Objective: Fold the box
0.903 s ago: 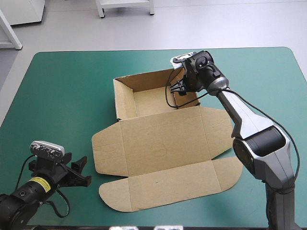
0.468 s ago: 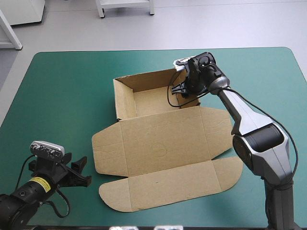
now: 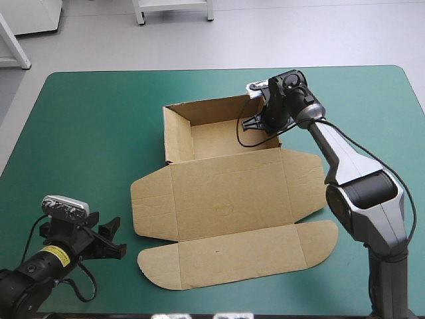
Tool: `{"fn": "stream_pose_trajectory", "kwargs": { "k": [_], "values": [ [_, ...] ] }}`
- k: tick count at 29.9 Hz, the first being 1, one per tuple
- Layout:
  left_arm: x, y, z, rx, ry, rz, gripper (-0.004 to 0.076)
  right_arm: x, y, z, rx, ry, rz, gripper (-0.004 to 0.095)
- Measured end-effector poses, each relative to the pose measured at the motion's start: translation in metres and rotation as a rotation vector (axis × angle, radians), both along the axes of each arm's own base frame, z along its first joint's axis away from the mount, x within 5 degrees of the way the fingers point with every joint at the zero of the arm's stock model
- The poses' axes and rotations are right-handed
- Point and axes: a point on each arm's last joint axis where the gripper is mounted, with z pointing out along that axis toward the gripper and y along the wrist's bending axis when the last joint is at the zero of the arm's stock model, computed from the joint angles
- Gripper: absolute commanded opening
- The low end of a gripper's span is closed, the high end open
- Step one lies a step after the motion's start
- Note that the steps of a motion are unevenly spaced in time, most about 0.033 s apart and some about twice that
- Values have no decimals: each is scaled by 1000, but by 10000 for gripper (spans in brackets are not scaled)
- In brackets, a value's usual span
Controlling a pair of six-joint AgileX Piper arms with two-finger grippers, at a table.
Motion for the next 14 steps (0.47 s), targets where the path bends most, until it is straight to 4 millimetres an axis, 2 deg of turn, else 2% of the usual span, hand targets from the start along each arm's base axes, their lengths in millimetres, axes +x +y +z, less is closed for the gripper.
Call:
{"fn": "stream_pose_trajectory", "kwargs": {
  "k": [4,14],
  "values": [
    [0,0,0,1,5,1,357,5,-15,0,15,9,-30,-13],
    [-1,0,-1,5,17,3,357,21,-91,4,13,12,-197,-13]
  ]
}}
